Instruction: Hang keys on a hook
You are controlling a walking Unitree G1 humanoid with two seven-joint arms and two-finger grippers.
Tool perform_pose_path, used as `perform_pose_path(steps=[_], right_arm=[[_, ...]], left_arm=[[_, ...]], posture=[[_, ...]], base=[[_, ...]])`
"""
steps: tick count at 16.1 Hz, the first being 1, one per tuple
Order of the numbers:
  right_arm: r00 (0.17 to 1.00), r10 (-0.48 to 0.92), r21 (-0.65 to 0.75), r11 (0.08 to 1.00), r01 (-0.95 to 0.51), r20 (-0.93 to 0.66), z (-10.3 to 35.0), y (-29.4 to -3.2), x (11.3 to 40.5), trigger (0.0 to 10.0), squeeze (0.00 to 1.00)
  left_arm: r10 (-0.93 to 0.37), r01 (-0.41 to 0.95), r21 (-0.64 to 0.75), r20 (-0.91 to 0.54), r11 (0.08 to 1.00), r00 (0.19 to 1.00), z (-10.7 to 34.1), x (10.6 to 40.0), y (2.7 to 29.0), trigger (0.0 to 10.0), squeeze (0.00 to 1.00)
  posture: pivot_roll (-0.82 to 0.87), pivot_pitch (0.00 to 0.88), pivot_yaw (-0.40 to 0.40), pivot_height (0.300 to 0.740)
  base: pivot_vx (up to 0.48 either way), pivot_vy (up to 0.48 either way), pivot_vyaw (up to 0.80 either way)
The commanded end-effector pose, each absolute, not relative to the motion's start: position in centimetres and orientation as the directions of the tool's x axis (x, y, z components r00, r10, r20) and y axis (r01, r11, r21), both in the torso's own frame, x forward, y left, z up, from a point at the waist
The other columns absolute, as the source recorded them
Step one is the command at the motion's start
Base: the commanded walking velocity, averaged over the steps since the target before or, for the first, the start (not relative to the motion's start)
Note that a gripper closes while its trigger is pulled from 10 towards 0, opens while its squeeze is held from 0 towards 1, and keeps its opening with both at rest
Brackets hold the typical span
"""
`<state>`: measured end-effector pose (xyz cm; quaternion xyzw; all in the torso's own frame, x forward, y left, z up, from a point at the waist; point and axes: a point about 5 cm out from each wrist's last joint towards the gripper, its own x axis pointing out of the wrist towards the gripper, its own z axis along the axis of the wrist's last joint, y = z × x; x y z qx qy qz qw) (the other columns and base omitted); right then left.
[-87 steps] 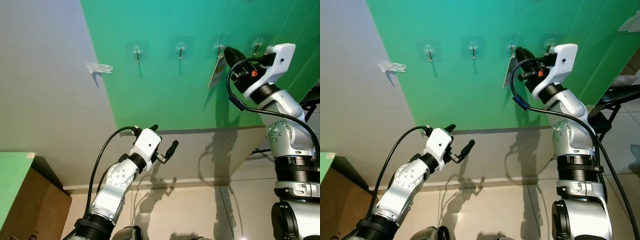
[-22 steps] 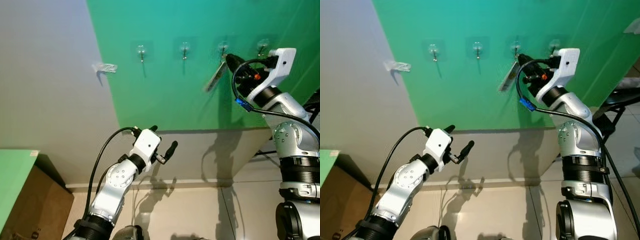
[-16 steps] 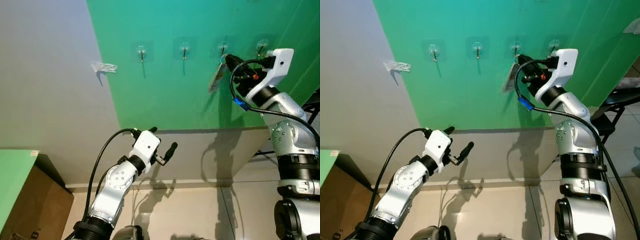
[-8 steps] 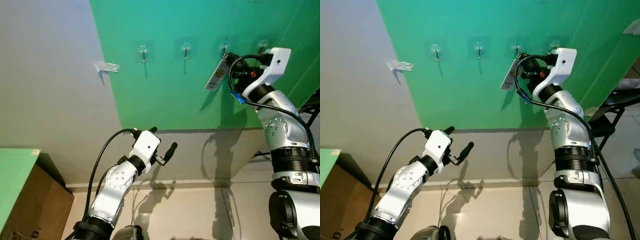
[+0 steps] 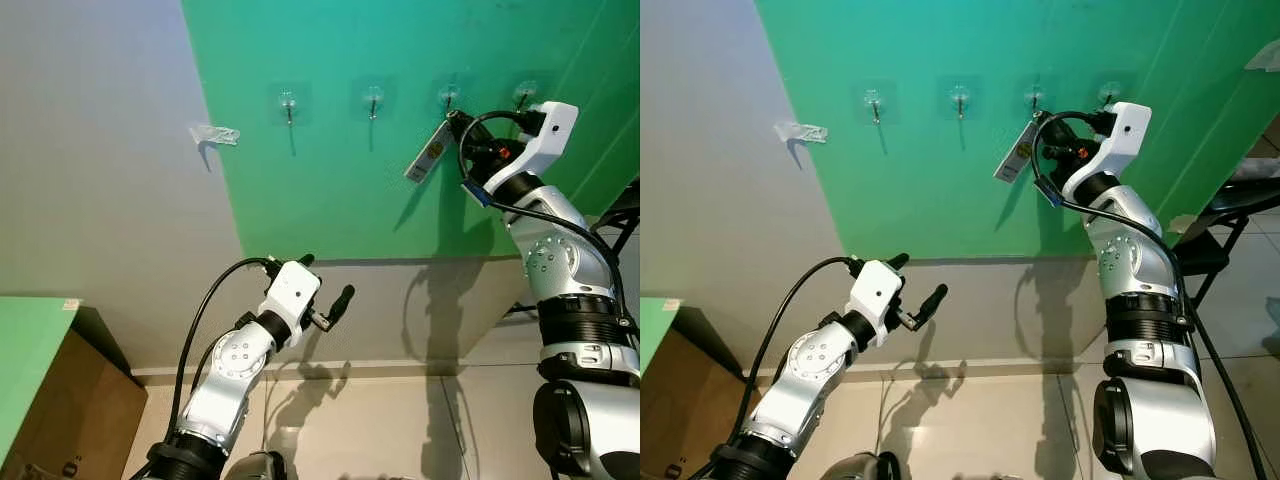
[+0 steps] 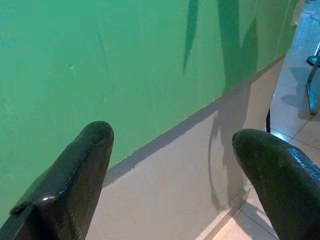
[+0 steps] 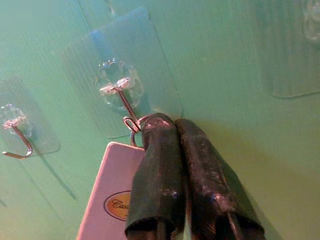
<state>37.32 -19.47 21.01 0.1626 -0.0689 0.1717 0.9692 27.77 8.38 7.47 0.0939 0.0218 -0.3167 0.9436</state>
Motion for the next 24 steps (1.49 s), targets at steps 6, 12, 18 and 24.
perform_pose_path(steps=[6,12,18,24], right_arm=[[0.967,0.221,0.264,0.932,-0.248,0.127,20.0,-20.7,37.4,10.0,1.0],[0.969,0.201,0.236,0.944,-0.23,0.143,20.4,-21.0,37.2,10.0,1.0],[0.972,0.192,0.194,0.957,-0.216,0.133,20.0,-21.0,37.1,10.0,1.0],[0.969,0.209,0.088,0.971,-0.222,0.13,20.1,-20.8,36.8,10.0,1.0]], left_arm=[[-0.591,0.598,0.165,-0.091,0.785,0.801,7.7,27.8,8.3,10.0,0.0],[-0.595,0.602,0.165,-0.091,0.782,0.798,7.6,27.7,8.2,10.0,0.0],[-0.604,0.61,0.169,-0.091,0.774,0.792,7.8,28.0,8.0,10.0,0.0],[-0.607,0.612,0.171,-0.087,0.772,0.79,7.8,28.2,7.7,10.0,0.0]], posture=[[-0.03,0.079,0.006,0.74],[-0.04,0.071,0.008,0.74],[-0.04,0.054,0.007,0.74],[-0.05,0.043,0.001,0.74]], base=[[0.0,0.0,0.0],[0.0,0.0,0.0],[0.0,0.0,0.0],[0.0,0.0,0.0]])
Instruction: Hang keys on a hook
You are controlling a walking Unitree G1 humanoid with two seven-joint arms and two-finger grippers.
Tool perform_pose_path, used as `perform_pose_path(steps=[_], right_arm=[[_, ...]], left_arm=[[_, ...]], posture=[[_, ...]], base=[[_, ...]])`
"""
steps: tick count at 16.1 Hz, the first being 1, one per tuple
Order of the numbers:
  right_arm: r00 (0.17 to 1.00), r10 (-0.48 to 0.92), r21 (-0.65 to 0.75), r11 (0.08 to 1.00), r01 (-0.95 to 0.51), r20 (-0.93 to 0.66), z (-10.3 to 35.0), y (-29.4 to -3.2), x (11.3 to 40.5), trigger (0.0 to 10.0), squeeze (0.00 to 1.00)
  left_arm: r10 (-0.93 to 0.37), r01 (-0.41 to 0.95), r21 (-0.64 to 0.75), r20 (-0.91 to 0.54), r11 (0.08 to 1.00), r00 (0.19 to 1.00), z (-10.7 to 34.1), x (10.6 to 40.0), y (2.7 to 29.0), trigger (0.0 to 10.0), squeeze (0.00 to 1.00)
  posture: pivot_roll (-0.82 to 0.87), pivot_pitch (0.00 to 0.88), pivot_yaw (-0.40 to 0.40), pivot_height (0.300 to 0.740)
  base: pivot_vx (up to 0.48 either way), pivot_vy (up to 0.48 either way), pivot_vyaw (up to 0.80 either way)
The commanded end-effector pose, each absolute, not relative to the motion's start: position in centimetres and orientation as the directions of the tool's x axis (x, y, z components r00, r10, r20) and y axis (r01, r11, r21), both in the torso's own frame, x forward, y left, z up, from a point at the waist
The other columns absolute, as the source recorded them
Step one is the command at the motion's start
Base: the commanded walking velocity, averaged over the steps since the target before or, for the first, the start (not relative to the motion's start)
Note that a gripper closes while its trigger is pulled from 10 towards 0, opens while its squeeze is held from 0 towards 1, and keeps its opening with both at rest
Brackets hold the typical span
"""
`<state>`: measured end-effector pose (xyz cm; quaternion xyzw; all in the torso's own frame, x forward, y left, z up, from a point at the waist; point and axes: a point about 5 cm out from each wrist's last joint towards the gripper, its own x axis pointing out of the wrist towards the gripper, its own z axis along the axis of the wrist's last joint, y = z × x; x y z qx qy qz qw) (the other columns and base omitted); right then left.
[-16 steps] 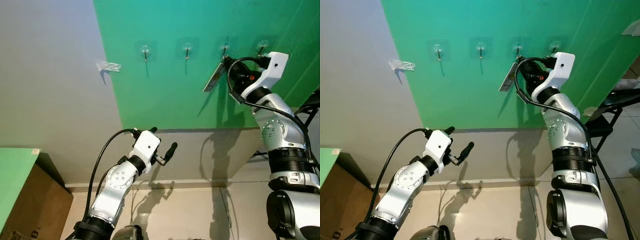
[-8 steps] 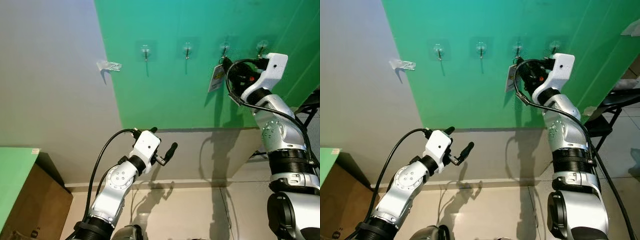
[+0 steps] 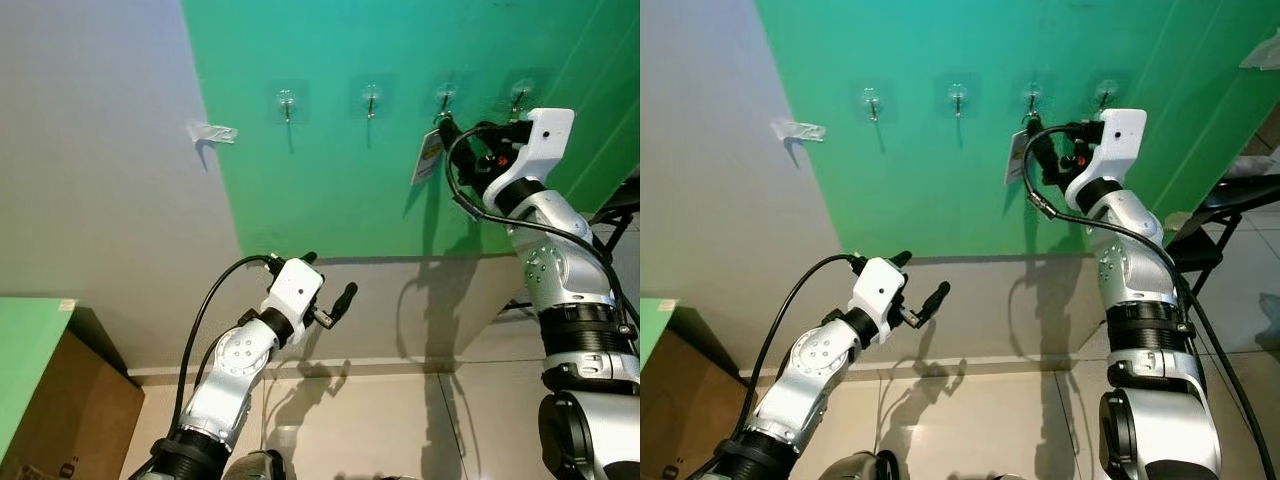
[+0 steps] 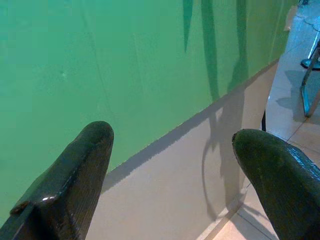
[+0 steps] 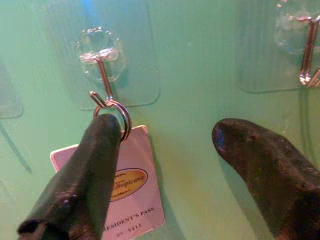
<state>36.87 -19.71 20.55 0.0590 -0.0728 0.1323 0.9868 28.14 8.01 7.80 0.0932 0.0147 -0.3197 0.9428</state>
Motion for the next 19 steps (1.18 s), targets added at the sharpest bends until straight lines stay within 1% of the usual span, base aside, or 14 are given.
perform_pose_path(steps=[1,6,8,9,10,12,15,16,17,19], right_arm=[[0.969,0.211,0.079,0.972,-0.222,0.128,20.0,-20.8,36.7,10.0,1.0],[0.969,0.203,0.066,0.975,-0.214,0.14,20.3,-20.9,36.5,10.0,1.0],[0.97,0.199,0.062,0.976,-0.209,0.142,20.4,-21.0,36.5,10.0,1.0],[0.97,0.197,0.061,0.976,-0.208,0.143,20.4,-21.0,36.5,10.0,1.0],[0.97,0.197,0.06,0.976,-0.207,0.142,20.4,-21.1,36.5,10.0,1.0],[0.97,0.197,0.058,0.977,-0.206,0.14,20.4,-21.1,36.5,10.0,1.0],[0.973,0.188,0.056,0.979,-0.197,0.137,20.2,-21.4,36.5,10.0,1.0],[0.974,0.182,0.029,0.982,-0.188,0.134,20.1,-21.6,36.5,10.0,1.0],[0.974,0.185,0.005,0.982,-0.188,0.131,20.0,-21.7,36.4,10.0,1.0],[0.973,0.186,-0.006,0.982,-0.187,0.137,20.1,-21.7,36.3,10.0,1.0]], left_arm=[[-0.606,0.611,0.171,-0.086,0.773,0.791,7.8,28.2,7.7,10.0,0.0],[-0.607,0.611,0.168,-0.078,0.773,0.79,7.9,28.2,7.7,10.0,0.0],[-0.636,0.632,0.221,-0.063,0.743,0.769,8.0,27.9,7.4,10.0,0.0],[-0.668,0.638,0.299,0.001,0.71,0.744,8.9,27.5,7.0,10.0,0.0],[-0.69,0.634,0.347,0.051,0.69,0.722,9.6,27.2,6.7,10.0,0.0],[-0.702,0.641,0.361,0.058,0.678,0.71,9.9,27.4,6.6,10.0,0.0],[-0.708,0.628,0.37,0.136,0.685,0.693,11.2,27.7,6.5,10.0,0.0],[-0.712,0.623,0.381,0.162,0.684,0.683,11.5,27.7,6.4,10.0,0.0],[-0.705,0.62,0.363,0.175,0.695,0.688,11.7,27.9,6.4,10.0,0.0],[-0.704,0.622,0.357,0.173,0.697,0.689,11.6,27.9,6.4,10.0,0.0]], posture=[[-0.05,0.043,0.001,0.74],[-0.05,0.042,0.003,0.74],[-0.05,0.043,0.003,0.74],[-0.05,0.044,0.002,0.74],[-0.05,0.045,0.002,0.74],[-0.05,0.045,0.001,0.74],[-0.05,0.046,0.002,0.74],[-0.06,0.045,0.003,0.74],[-0.06,0.044,0.003,0.74],[-0.06,0.041,0.004,0.74]], base=[[0.0,0.0,0.0],[0.0,0.0,0.0],[0.0,0.0,0.0],[0.0,0.0,0.0],[0.0,0.0,0.0],[0.0,0.0,0.0],[0.0,0.0,0.0],[0.0,0.0,0.0],[0.0,0.0,0.0],[0.0,0.0,0.0]])
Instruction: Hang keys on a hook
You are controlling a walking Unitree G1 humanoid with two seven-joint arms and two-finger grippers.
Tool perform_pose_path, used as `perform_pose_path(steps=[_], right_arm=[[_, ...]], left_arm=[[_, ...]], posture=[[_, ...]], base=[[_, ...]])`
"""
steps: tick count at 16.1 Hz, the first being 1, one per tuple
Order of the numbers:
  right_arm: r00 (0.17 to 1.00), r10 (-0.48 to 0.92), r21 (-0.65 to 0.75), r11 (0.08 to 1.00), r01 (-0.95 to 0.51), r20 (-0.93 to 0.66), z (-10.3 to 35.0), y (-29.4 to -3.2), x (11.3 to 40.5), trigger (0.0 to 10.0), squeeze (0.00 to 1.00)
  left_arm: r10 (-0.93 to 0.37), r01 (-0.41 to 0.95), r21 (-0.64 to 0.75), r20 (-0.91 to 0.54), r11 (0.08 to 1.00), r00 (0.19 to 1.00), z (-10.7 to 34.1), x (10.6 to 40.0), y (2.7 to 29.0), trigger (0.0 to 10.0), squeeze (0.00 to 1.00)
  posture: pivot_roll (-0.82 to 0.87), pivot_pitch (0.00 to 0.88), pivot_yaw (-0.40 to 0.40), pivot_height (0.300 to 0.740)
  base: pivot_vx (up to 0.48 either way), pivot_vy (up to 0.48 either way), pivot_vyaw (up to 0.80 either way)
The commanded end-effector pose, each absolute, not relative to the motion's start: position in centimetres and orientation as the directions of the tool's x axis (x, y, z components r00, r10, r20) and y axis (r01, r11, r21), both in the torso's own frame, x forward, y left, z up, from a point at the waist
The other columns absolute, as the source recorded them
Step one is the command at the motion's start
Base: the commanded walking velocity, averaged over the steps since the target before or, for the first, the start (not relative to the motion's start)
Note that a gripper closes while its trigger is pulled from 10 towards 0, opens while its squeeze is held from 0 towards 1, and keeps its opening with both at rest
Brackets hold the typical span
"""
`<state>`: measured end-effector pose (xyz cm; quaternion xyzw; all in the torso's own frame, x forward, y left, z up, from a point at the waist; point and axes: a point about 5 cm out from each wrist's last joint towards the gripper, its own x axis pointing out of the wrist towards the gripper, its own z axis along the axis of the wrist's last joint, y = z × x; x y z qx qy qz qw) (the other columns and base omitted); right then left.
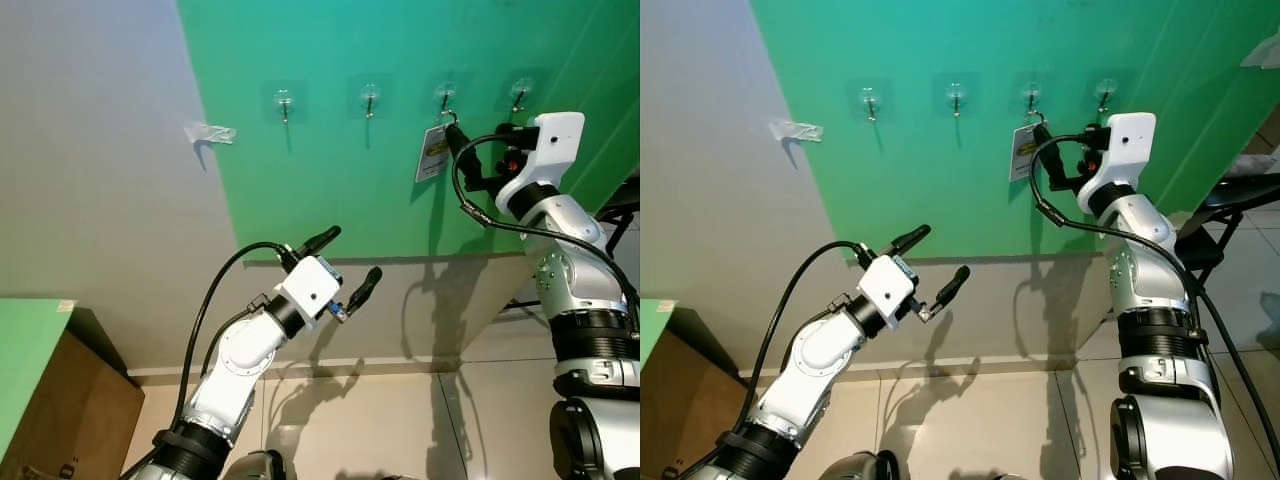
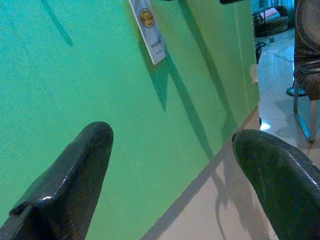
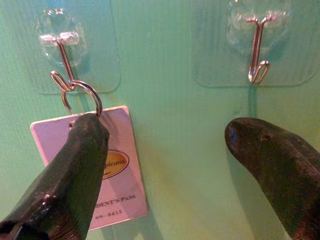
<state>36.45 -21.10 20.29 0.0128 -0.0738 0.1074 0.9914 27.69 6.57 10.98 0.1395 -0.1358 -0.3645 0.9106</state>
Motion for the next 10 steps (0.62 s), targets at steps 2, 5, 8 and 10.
perform_pose_path(steps=[2,5,8,10], right_arm=[[0.972,0.197,-0.084,0.979,-0.187,0.125,20.7,-21.9,35.9,10.0,1.0],[0.97,0.225,-0.138,0.968,-0.212,0.087,20.8,-22.8,34.4,10.0,1.0],[0.987,0.153,-0.18,0.973,-0.144,0.04,20.2,-25.0,32.7,10.0,0.0],[0.997,0.024,-0.153,0.988,-0.012,0.078,18.2,-27.3,29.7,10.0,0.0]], left_arm=[[-0.702,0.628,0.342,0.165,0.699,0.693,11.4,28.0,6.5,10.0,0.0],[-0.692,0.635,0.309,0.128,0.708,0.71,10.7,28.0,6.8,10.0,0.0],[-0.666,0.63,0.274,0.056,0.726,0.744,9.5,28.1,7.4,10.0,0.0],[-0.597,0.587,0.205,-0.012,0.784,0.802,8.4,28.3,8.8,10.0,0.0]], posture=[[-0.06,0.04,0.002,0.74],[-0.06,0.042,-0.009,0.74],[-0.07,0.039,-0.016,0.74],[-0.08,0.037,-0.012,0.74]], base=[[0.0,0.0,0.0],[0.0,0.0,0.0],[0.0,0.0,0.0],[0.0,0.0,0.0]])
